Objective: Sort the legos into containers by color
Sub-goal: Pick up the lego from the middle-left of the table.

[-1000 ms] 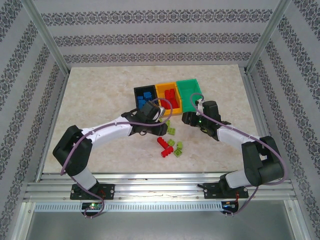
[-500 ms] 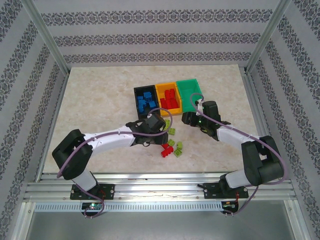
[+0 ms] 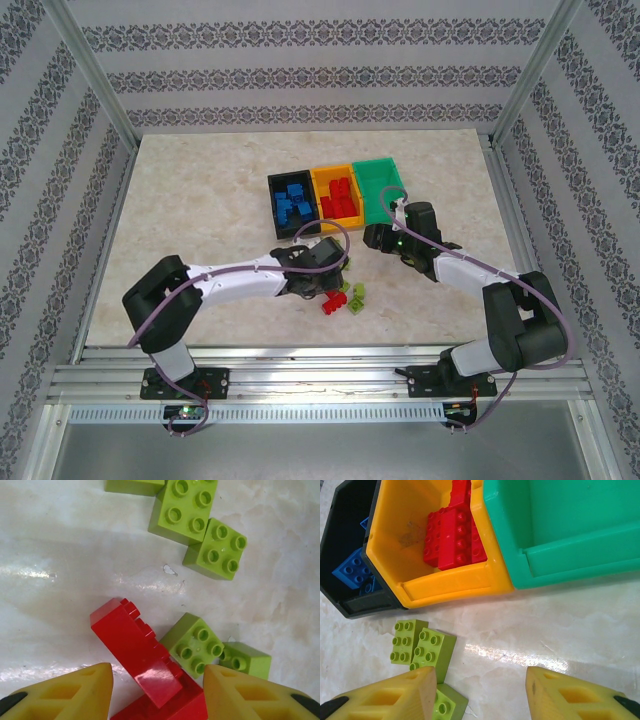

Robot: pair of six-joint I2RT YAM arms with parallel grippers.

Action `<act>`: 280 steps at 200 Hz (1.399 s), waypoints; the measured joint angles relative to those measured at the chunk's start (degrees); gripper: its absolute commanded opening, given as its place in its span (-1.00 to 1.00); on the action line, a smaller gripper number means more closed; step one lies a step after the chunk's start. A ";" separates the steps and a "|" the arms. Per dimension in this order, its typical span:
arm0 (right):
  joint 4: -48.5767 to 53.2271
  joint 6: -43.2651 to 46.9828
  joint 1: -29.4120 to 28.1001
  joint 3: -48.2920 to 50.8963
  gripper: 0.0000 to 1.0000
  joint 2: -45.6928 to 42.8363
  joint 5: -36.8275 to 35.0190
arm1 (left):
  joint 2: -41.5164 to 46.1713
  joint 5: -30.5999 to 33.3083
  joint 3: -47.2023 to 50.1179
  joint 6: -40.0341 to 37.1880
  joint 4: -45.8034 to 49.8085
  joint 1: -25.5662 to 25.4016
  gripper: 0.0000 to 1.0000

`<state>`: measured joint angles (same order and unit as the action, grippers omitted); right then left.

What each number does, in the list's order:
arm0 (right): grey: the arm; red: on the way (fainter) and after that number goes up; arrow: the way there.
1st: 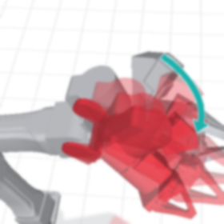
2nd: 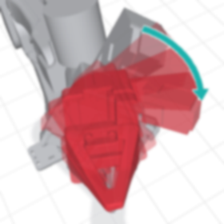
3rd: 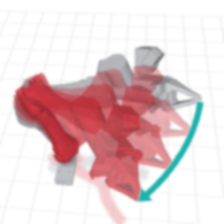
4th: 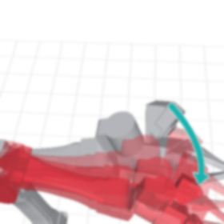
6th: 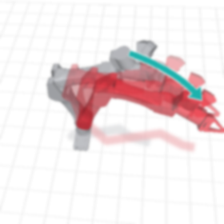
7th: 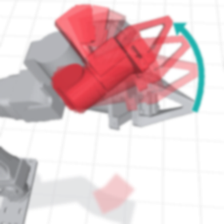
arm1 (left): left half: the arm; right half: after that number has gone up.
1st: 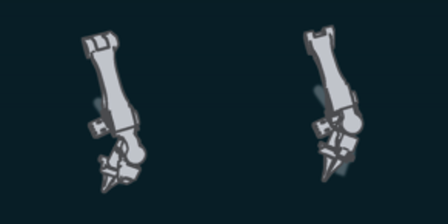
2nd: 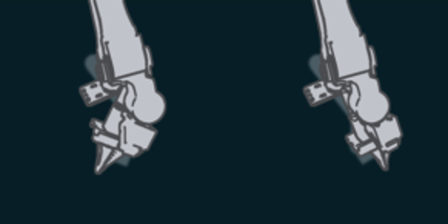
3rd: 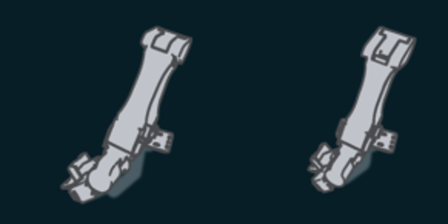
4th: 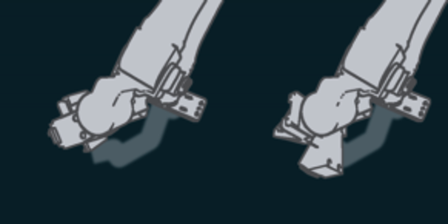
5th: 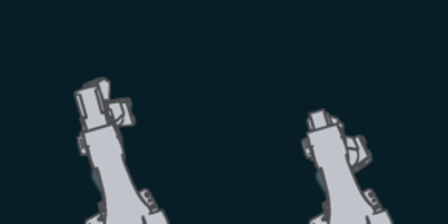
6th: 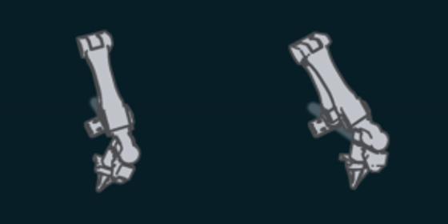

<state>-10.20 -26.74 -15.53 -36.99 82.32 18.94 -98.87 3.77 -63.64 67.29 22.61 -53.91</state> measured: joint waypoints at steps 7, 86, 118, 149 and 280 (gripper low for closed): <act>0.00 0.00 0.02 0.00 0.03 0.00 0.00 | -0.72 0.31 -1.03 1.66 0.66 -0.13 0.01; 0.00 0.00 0.00 0.00 0.03 0.00 0.00 | -4.22 4.46 -5.09 12.48 8.72 -1.07 -0.07; 0.00 0.00 0.00 0.00 0.03 0.00 0.00 | -6.19 4.72 -6.56 12.76 9.46 -1.18 -0.10; 0.00 0.00 0.00 0.00 0.04 0.00 0.00 | -7.61 4.92 -7.26 12.79 9.64 -1.16 -0.10; 0.00 0.02 -0.11 0.00 0.03 0.00 -0.04 | -7.96 6.99 -5.35 9.81 9.25 -0.35 -0.53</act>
<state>-10.20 -26.72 -15.64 -36.99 82.32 18.90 -106.83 10.76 -68.99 77.10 31.86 -54.26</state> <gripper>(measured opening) 0.517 0.252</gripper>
